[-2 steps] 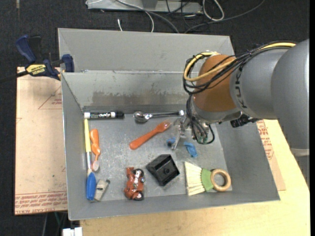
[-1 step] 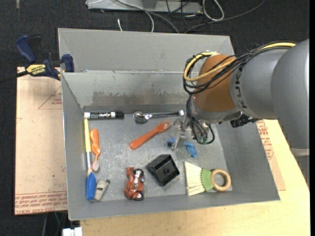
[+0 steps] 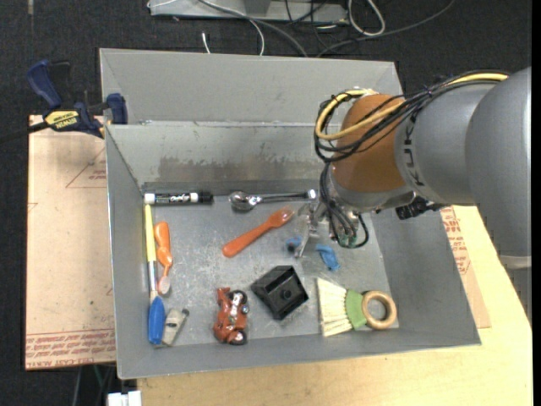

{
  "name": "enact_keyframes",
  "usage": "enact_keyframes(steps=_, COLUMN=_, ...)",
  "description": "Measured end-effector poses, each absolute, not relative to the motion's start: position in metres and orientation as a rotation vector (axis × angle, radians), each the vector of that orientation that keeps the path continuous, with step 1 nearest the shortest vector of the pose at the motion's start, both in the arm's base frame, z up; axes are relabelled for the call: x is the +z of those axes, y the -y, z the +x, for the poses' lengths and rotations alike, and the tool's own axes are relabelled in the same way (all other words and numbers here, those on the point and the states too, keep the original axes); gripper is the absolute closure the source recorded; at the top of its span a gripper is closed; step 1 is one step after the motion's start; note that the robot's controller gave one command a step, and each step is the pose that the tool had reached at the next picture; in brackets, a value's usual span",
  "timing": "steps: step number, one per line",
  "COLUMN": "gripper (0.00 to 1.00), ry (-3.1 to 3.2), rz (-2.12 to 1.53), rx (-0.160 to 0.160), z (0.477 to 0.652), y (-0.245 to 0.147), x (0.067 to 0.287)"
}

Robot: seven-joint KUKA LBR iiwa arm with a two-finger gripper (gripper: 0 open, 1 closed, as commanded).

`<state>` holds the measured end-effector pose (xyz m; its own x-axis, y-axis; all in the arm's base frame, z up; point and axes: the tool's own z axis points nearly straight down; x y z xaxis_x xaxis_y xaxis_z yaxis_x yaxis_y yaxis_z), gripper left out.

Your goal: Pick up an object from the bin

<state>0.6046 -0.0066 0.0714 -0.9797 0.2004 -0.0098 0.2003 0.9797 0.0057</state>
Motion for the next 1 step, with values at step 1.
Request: enact_keyframes(steps=1, gripper=1.00, ry=-3.115, rz=0.315, rx=0.007, z=0.6046, y=0.0066, x=0.0714)
